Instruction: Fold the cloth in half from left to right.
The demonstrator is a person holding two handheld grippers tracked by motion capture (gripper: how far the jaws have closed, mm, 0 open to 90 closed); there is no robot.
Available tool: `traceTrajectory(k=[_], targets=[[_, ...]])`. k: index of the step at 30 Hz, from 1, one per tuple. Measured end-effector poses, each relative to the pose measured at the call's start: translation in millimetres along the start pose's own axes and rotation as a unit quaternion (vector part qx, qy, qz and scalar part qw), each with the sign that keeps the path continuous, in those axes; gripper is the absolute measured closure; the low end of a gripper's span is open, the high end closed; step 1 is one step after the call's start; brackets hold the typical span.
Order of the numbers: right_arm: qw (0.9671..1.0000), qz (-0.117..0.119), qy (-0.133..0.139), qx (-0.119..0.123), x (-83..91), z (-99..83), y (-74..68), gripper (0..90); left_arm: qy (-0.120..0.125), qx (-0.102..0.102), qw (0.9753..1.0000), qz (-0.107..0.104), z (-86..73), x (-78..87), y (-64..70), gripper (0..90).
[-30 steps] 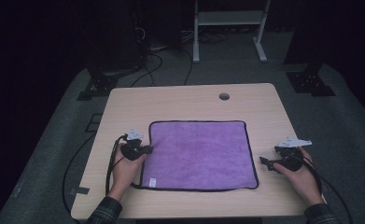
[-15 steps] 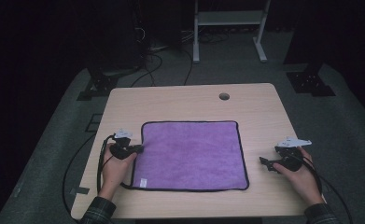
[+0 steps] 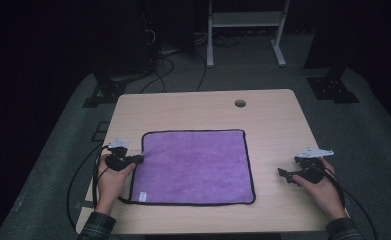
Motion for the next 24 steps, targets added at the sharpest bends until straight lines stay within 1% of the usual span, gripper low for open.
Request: traceTrajectory(k=[1,2,4,7,8,12,13,17,22,24], targets=[[1.0000,0.000,0.000,0.000,0.0,0.0,0.0,13.6,0.004,-0.005,1.0000,-0.003,1.4,0.7,1.5,83.2],[1.0000,0.000,0.000,0.000,0.0,0.0,0.0,13.6,0.008,-0.003,0.9999,-0.006,2.7,1.3,3.8,83.1],[1.0000,0.000,0.000,0.000,0.0,0.0,0.0,13.6,0.018,-0.009,0.9997,-0.013,5.6,2.2,6.9,82.9],[1.0000,0.000,0.000,0.000,0.0,0.1,0.1,13.6,0.026,-0.011,0.9994,-0.022,10.0,2.2,12.5,82.9],[1.0000,0.000,0.000,0.000,0.0,0.0,0.1,13.6,0.028,-0.015,0.9992,-0.026,11.6,1.8,14.2,82.9],[1.0000,0.000,0.000,0.000,0.0,0.0,0.1,13.6,0.042,-0.015,0.9978,-0.048,19.0,-0.4,23.9,82.7],[1.0000,0.000,0.000,0.000,0.0,0.1,0.1,13.6,0.043,-0.016,0.9976,-0.052,20.3,-0.9,26.0,82.7],[1.0000,0.000,0.000,0.000,0.0,0.1,0.1,13.6,0.048,-0.034,0.9962,-0.065,27.1,-3.8,37.9,82.7],[1.0000,0.000,0.000,0.000,0.0,0.1,0.1,13.6,0.053,-0.041,0.9944,-0.081,34.7,-9.0,52.1,82.7],[1.0000,0.000,0.000,0.000,0.0,0.1,0.0,13.6,0.051,-0.046,0.9939,-0.087,37.3,-11.8,57.1,82.7]])
Point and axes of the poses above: each handheld gripper's, and its own axes: x roughly backward along the jaws, z roughly out of its top, y roughly to its right, the point moved 1 cm from there along -x, roughly forward along the jaws, and after that the axes turned 10 degrees about z, right-handed, at the moved point
